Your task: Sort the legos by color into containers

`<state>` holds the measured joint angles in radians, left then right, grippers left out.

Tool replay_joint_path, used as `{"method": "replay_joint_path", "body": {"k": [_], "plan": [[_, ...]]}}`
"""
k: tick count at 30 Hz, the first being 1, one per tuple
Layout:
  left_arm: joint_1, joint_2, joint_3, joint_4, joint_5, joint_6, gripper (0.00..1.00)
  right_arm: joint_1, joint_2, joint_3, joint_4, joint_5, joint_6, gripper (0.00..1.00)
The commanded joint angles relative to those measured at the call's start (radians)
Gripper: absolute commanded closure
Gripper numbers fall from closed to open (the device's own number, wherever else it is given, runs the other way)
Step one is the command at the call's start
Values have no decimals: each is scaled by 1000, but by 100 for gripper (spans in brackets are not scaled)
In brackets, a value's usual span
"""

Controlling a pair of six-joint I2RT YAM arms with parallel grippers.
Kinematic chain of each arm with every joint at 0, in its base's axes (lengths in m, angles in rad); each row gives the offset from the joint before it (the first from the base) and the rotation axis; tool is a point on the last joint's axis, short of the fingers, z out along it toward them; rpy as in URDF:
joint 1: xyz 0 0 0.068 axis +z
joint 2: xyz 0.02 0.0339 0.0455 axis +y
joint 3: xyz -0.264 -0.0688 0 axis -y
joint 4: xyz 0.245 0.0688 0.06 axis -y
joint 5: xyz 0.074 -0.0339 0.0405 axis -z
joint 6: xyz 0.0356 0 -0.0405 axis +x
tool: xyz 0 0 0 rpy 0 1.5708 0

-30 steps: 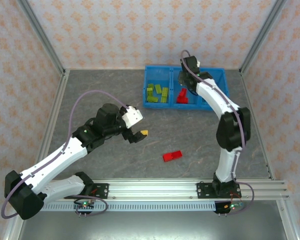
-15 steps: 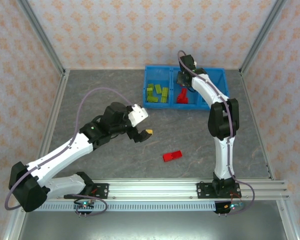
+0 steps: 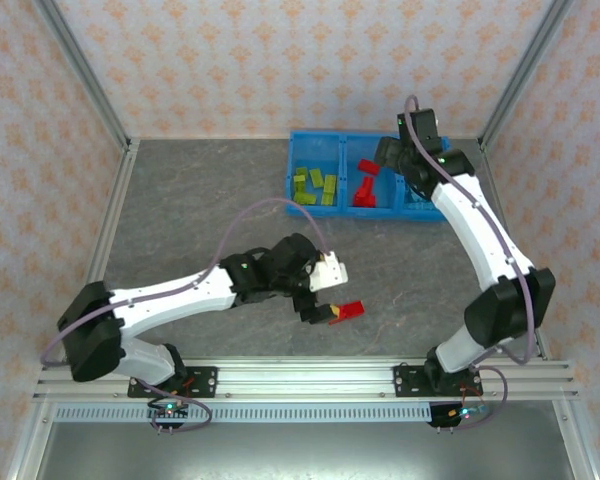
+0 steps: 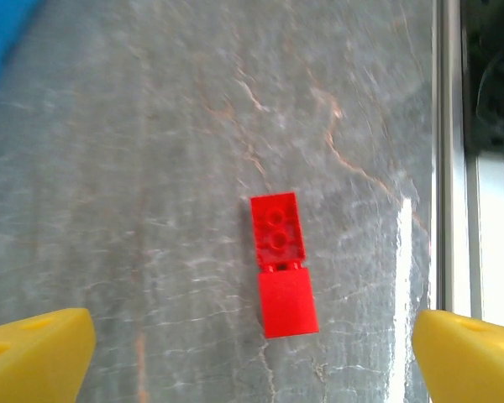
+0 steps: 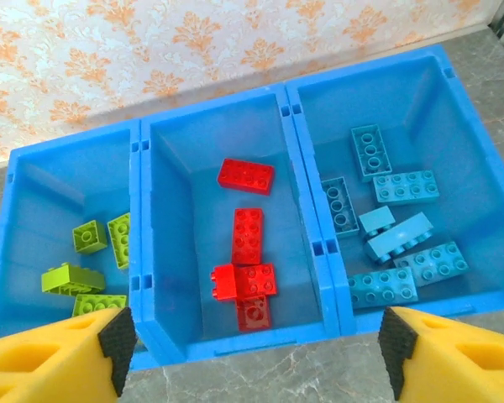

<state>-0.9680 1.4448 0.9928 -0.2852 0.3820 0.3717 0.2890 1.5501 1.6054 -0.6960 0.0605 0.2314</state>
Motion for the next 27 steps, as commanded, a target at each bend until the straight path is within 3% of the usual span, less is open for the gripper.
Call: {"method": "replay_joint_path", "body": {"k": [1,6,11,21,25,27], "plan": [[0,104,25,-1,11,57,6,1,-3,-64,-52,37,16,20],[-17,246,120,-79,74,97,13,1,8,-51,-73,70,-17,18],[-54,338,184,-167,123,124,14,1,39,2,-94,71,-46,18],[-54,420,203,-167,12,87,39,1,22,6,-105,68,-47,17],[-54,439,193,-160,-3,85,54,1,-13,-20,-97,83,-51,17],[-55,440,191,-156,-4,82,55,1,-26,-25,-103,90,-52,16]]}}
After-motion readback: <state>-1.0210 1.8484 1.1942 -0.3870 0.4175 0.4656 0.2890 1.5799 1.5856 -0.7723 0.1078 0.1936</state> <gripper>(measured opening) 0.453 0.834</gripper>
